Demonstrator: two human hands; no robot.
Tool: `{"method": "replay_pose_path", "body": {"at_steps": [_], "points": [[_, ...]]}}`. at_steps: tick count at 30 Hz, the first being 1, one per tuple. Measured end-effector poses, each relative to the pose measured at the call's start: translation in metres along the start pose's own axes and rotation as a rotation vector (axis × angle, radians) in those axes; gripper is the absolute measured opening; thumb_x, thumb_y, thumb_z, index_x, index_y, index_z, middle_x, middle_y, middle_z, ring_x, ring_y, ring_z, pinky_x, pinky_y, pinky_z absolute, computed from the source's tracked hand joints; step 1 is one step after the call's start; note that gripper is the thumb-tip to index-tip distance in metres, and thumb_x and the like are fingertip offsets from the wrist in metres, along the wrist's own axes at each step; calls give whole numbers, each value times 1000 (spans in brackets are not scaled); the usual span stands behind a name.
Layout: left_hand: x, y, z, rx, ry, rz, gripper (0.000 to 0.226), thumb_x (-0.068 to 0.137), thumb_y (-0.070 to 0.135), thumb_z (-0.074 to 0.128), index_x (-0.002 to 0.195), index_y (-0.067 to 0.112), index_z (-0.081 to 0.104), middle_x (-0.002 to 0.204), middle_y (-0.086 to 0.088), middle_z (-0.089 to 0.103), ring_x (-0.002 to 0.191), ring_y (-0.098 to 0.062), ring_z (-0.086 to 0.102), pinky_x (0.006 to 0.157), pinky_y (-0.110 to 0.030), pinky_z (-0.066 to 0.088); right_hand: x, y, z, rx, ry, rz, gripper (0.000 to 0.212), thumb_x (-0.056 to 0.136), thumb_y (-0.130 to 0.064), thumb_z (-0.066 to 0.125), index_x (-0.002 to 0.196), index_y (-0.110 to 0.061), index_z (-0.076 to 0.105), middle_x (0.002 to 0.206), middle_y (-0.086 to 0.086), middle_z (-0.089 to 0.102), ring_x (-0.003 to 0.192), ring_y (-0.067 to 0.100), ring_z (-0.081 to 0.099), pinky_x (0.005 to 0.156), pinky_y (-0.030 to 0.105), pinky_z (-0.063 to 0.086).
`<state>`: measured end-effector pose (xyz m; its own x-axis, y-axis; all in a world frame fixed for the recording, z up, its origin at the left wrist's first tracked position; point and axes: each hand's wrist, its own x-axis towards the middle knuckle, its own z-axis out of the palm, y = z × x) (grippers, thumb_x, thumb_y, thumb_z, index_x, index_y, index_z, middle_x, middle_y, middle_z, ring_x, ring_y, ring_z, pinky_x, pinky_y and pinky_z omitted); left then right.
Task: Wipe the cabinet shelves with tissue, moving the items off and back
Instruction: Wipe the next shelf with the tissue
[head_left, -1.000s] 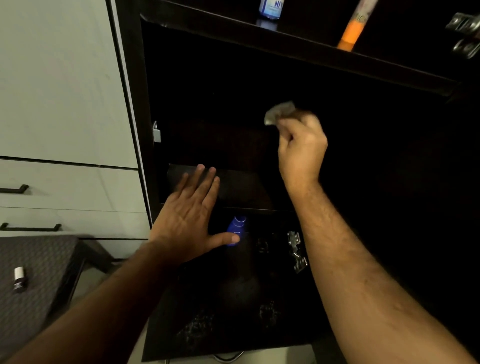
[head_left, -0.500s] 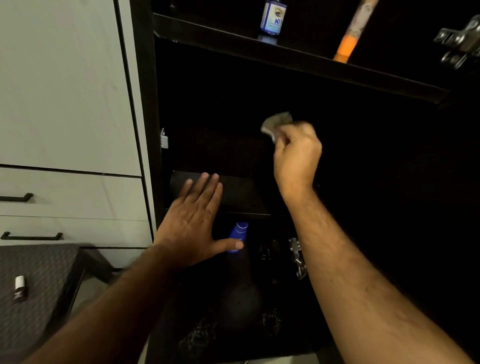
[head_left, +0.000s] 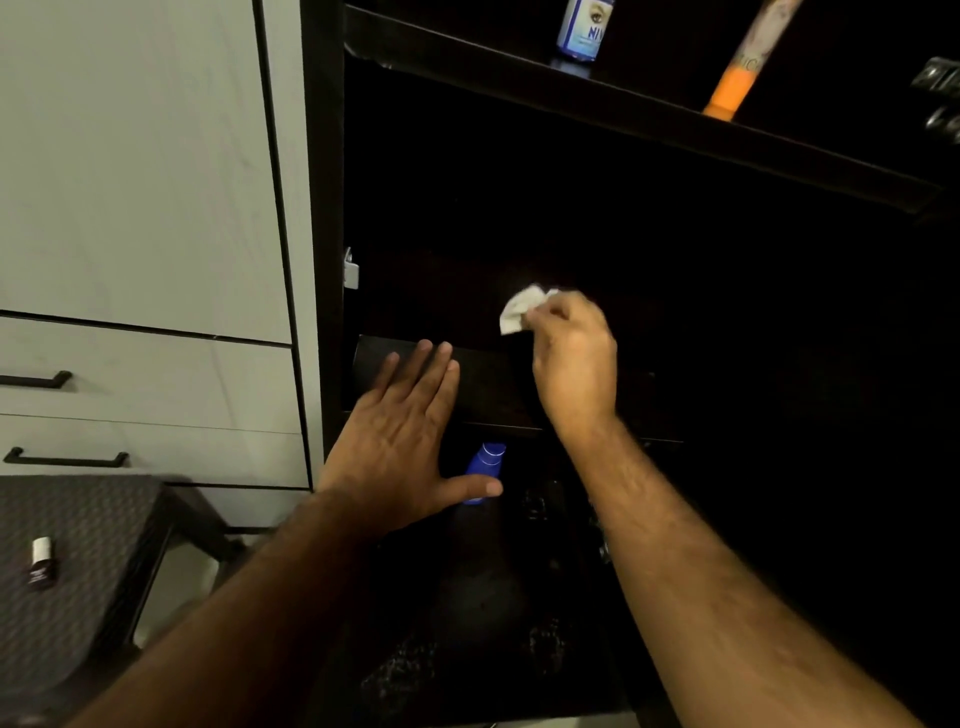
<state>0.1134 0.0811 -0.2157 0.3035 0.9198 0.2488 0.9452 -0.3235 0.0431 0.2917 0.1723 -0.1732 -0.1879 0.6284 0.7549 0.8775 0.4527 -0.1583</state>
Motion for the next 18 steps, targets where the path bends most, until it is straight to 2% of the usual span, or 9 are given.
{"method": "replay_pose_path", "body": {"at_steps": [3, 6, 8, 12, 15, 16, 18], "points": [[1, 0, 1, 7, -3, -12, 124, 62, 98, -6, 149, 9, -15, 158, -8, -22, 145, -21, -27, 121, -43, -10, -12, 2, 10, -47, -250, 126, 17, 85, 0, 63, 91, -9, 76, 96, 4, 65, 89, 23, 64, 74, 36, 57], [1, 0, 1, -9, 10, -10, 124, 64, 98, -2, 149, 9, -13, 158, -7, -21, 145, -21, -26, 120, -41, -12, -3, -5, 4, -34, -252, 201, 14, 88, -4, 63, 90, -11, 76, 97, 4, 64, 84, 20, 64, 74, 36, 57], [0, -1, 2, -8, 11, -10, 124, 65, 98, 2, 150, 9, -13, 159, -7, -21, 145, -21, -27, 120, -42, -11, 10, -10, -7, 29, -124, 190, 11, 85, -4, 65, 83, -10, 75, 91, 5, 64, 78, 21, 64, 69, 33, 55], [0, -2, 4, -33, 28, -2, 125, 68, 97, 5, 153, 6, 2, 163, -10, -5, 149, -22, -16, 122, -45, 1, 61, -33, -40, 69, 324, 124, 15, 70, 7, 62, 75, -2, 73, 75, 17, 65, 66, 31, 62, 64, 22, 41], [0, -3, 4, -42, 33, 5, 125, 68, 97, 3, 153, 6, -1, 162, -9, -10, 148, -21, -20, 122, -44, -2, 89, -50, -50, 95, 452, 155, 13, 66, 12, 55, 63, 6, 66, 61, 17, 63, 54, 25, 59, 57, 18, 44], [0, -3, 4, -45, 33, 6, 125, 68, 97, 2, 153, 6, -3, 162, -9, -11, 147, -21, -21, 122, -43, -4, 88, -55, -50, 75, 454, 127, 13, 66, 13, 55, 64, 7, 66, 63, 18, 64, 56, 27, 61, 59, 25, 50], [-1, -2, 2, -50, 42, 1, 125, 69, 97, 3, 154, 6, -2, 162, -10, -11, 147, -21, -21, 122, -43, -4, 77, -57, -43, -19, 440, 41, 24, 68, 16, 56, 86, 8, 71, 91, 24, 69, 78, 37, 67, 74, 34, 55]]}}
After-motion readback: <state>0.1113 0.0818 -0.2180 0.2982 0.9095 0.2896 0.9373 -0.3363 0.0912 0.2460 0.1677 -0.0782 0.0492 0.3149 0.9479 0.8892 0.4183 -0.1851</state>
